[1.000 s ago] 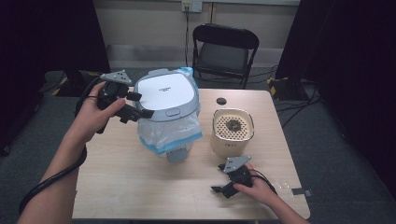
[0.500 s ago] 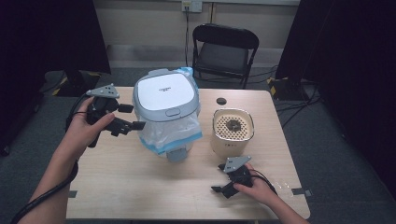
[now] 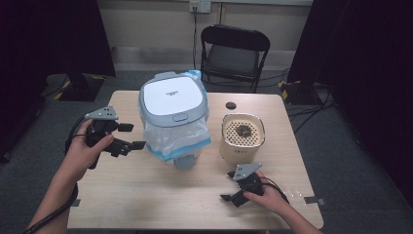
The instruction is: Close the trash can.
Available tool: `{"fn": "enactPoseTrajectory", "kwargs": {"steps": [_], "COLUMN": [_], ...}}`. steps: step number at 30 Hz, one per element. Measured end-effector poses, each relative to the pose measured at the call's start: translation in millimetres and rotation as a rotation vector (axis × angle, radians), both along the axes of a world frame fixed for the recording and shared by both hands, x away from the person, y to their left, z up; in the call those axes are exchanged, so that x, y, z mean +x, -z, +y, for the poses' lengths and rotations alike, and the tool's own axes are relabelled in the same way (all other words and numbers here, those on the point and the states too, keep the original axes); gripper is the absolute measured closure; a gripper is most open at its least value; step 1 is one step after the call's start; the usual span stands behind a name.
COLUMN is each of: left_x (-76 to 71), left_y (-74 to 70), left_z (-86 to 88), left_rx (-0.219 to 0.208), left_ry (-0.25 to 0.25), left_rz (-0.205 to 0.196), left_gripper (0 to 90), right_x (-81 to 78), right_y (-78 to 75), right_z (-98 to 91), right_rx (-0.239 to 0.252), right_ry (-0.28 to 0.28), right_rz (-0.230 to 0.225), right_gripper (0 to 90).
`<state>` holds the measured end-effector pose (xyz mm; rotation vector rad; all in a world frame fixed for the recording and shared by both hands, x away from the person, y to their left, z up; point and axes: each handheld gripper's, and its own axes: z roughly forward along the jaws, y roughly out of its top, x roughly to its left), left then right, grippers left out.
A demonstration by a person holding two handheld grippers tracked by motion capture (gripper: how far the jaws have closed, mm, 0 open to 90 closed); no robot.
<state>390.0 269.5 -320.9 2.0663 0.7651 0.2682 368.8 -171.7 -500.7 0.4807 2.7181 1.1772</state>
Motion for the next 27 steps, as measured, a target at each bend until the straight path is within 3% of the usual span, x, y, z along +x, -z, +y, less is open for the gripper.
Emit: {"fn": "enactPoseTrajectory", "kwargs": {"steps": [27], "left_x": [-24.1], "left_y": [90.2], "left_z": [3.2], "left_rx": [-0.025], "left_ry": [0.009], "left_rz": [0.03], "left_gripper": [15.8], "right_x": [-0.2], "right_y": [-0.1], "right_z": [-0.1], "right_rx": [-0.001], "right_ry": [0.002], "right_rz": [0.001], "right_gripper": [11.5]}}
